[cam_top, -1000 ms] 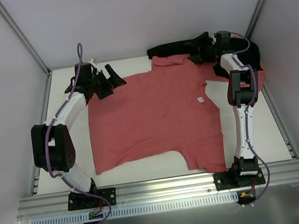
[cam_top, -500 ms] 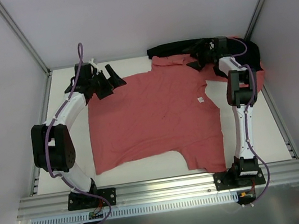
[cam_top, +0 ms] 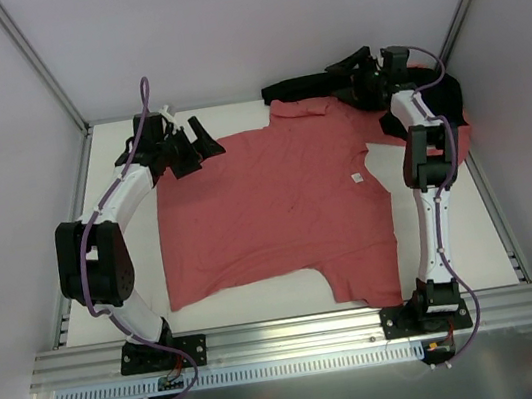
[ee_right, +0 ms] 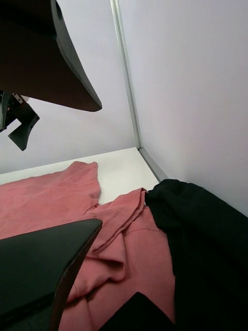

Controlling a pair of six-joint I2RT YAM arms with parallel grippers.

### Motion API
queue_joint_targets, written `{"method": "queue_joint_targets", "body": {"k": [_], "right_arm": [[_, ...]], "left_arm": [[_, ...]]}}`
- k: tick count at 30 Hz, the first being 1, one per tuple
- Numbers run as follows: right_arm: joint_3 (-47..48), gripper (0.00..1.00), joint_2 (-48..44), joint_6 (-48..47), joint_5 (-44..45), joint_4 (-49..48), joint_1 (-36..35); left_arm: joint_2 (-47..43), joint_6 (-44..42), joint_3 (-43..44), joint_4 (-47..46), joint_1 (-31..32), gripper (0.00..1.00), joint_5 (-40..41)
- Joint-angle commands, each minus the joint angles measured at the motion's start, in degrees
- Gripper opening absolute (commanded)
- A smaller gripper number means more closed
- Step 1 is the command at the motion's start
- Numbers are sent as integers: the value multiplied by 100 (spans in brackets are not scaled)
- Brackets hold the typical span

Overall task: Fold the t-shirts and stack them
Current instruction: Grap the side of the flattened tshirt furthest away from the robot with both arms

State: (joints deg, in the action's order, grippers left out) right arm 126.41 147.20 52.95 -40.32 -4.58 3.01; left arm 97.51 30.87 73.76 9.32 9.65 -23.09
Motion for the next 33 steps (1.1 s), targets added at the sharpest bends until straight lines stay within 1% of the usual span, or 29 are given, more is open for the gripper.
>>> {"method": "queue_joint_targets", "body": {"k": [1, 5, 10, 16, 22, 29, 33], "right_arm": [[374, 90, 151, 128, 68, -44, -2], [376, 90, 318, 181, 24, -17, -2], [148, 90, 336, 93, 24, -8, -2], [156, 90, 406, 102, 32, -25, -19], [244, 87, 468, 207, -20, -70, -98], [183, 83, 354, 216, -99, -43, -186], [-116, 83, 100, 85, -117, -26, -204]], "left_arm": [[-57, -90, 174, -44, -33, 96, -125], [-13, -73, 192, -62, -33, 96, -134], [66, -99, 323, 8, -33, 96, -125], [119, -125, 411, 61, -42, 96, -134], [198, -160, 508, 140, -42, 96, -143], [233, -134, 543, 122, -51, 96, -169], [224, -108, 508, 79, -42, 96, -178]]}}
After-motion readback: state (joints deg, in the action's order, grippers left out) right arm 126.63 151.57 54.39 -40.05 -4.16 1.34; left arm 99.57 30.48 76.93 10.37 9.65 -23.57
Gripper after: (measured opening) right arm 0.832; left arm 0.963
